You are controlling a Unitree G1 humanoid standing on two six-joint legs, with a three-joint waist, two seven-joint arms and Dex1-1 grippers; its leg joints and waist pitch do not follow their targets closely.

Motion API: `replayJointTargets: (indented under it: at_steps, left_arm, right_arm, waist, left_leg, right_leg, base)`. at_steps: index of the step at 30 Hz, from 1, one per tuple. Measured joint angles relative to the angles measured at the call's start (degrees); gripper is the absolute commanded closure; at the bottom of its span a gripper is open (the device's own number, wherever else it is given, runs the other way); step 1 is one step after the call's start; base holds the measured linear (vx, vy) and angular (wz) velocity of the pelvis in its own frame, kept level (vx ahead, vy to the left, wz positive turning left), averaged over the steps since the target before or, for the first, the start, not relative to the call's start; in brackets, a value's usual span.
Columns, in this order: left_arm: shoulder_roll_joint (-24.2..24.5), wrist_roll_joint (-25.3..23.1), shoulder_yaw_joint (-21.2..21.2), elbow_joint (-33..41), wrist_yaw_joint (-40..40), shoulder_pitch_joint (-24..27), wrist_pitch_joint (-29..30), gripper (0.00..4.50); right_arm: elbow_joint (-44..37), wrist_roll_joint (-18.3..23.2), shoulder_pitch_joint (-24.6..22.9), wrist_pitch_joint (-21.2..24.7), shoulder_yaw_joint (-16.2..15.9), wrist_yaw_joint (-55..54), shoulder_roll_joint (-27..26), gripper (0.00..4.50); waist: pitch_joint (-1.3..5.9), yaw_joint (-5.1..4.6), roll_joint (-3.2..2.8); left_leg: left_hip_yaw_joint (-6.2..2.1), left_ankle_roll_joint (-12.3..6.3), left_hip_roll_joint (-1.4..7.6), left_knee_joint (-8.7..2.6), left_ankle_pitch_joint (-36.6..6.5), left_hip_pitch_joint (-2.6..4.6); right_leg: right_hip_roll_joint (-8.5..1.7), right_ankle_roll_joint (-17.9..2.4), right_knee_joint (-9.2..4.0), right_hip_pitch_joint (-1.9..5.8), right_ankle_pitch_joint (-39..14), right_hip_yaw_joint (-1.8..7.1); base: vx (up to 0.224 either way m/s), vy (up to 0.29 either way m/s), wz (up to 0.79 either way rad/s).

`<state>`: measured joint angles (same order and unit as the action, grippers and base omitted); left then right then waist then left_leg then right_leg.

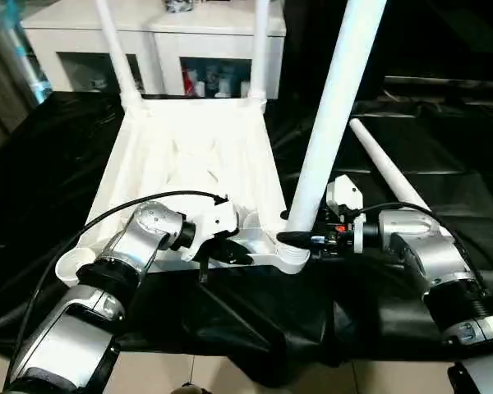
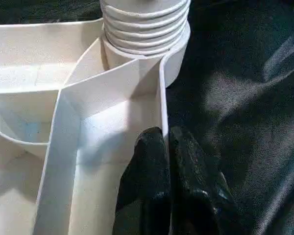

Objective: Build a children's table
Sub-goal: Rotate leg to tighten

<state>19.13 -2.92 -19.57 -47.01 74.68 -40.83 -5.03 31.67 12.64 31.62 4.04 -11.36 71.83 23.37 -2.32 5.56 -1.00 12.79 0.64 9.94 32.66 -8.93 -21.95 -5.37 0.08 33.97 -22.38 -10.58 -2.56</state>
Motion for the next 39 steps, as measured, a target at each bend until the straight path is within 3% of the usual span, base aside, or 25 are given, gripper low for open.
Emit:
replayJointTargets:
  at_steps: [9, 17, 23, 28, 32, 36, 39]
  left_arm:
    - [1.71, 0.86, -0.73, 1.11, 5.58, 0.01, -0.40, 4.50]
    - [-0.11, -0.33, -0.65, -1.03, 1.50, -1.24, -0.21, 4.50]
    - [-0.78, -0.83, 1.02, -2.31, -4.39, -2.54, 3.78, 4.50]
    - [-1.46, -0.83, 3.27, -2.27, -10.24, -3.52, 8.79, 4.50]
    - [-2.66, -0.99, 4.22, -2.78, -15.99, -5.01, 13.22, 4.50]
    - [-5.43, -1.84, 5.61, -2.98, -24.81, -6.88, 19.04, 4.50]
    - [-6.63, -1.87, 6.05, -2.80, -27.40, -7.13, 20.38, 4.50]
  right_arm:
    - [-2.82, 0.74, -1.54, -1.00, -0.86, 5.19, 0.45, 2.62]
    - [-1.62, 0.57, -2.04, -2.39, 0.16, 0.96, -0.14, 2.62]
    - [2.84, -0.38, -0.07, -3.16, 2.28, -9.43, -3.41, 2.62]
    - [7.77, -1.46, 3.40, -2.80, 3.99, -22.19, -8.50, 2.62]
    - [13.44, -2.59, 7.73, -2.77, 4.80, -32.45, -12.44, 2.62]
    - [21.63, -3.21, 13.81, -2.18, 8.53, -48.17, -18.39, 2.62]
    - [23.35, -3.26, 15.35, -2.15, 9.32, -52.81, -19.50, 2.62]
  waist:
    - [-0.01, 0.50, 0.00]
    - [-0.07, 0.47, -0.06]
    - [-0.55, -1.46, 0.01]
    - [-0.87, -3.65, 0.47]
    - [-0.94, -4.41, 0.47]
    - [-0.95, -5.14, 0.47]
    - [-0.93, -5.21, 0.49]
  left_leg:
    - [0.01, 0.19, -0.01, -0.32, -0.12, -0.03]
    - [0.03, 0.19, -0.01, -0.28, -0.12, 0.18]
    - [-0.03, 0.19, -0.03, -0.28, -0.12, 0.20]
    - [-0.24, 0.20, -0.07, -0.23, -0.12, -0.05]
    - [-0.32, 0.21, -0.08, -0.22, -0.12, -0.06]
    - [-0.50, 0.25, -0.09, -0.22, -0.09, -0.05]
    - [-0.50, 0.32, -0.09, -0.22, -0.13, -0.03]
  right_leg:
    - [0.02, 0.18, -0.33, 0.00, -0.14, -0.03]
    - [0.03, 0.25, -0.46, 0.26, -0.17, 0.01]
    - [0.02, 0.50, -0.97, 0.12, -0.33, -0.01]
    - [0.02, 0.47, -0.98, -0.63, -0.31, -0.08]
    - [0.03, -0.06, -0.97, -1.00, 0.02, -0.16]
    - [0.06, -0.37, -0.96, -1.25, 0.21, -0.28]
    - [0.07, -0.74, -0.97, -1.25, 0.47, -0.29]
  base:
    - [0.000, 0.000, 0.00]
    - [0.000, 0.000, 0.00]
    - [-0.007, 0.005, -0.03]
    - [-0.004, 0.002, -0.04]
    - [-0.006, 0.002, -0.06]
    - [0.000, 0.000, 0.00]
    - [0.000, 0.000, 0.00]
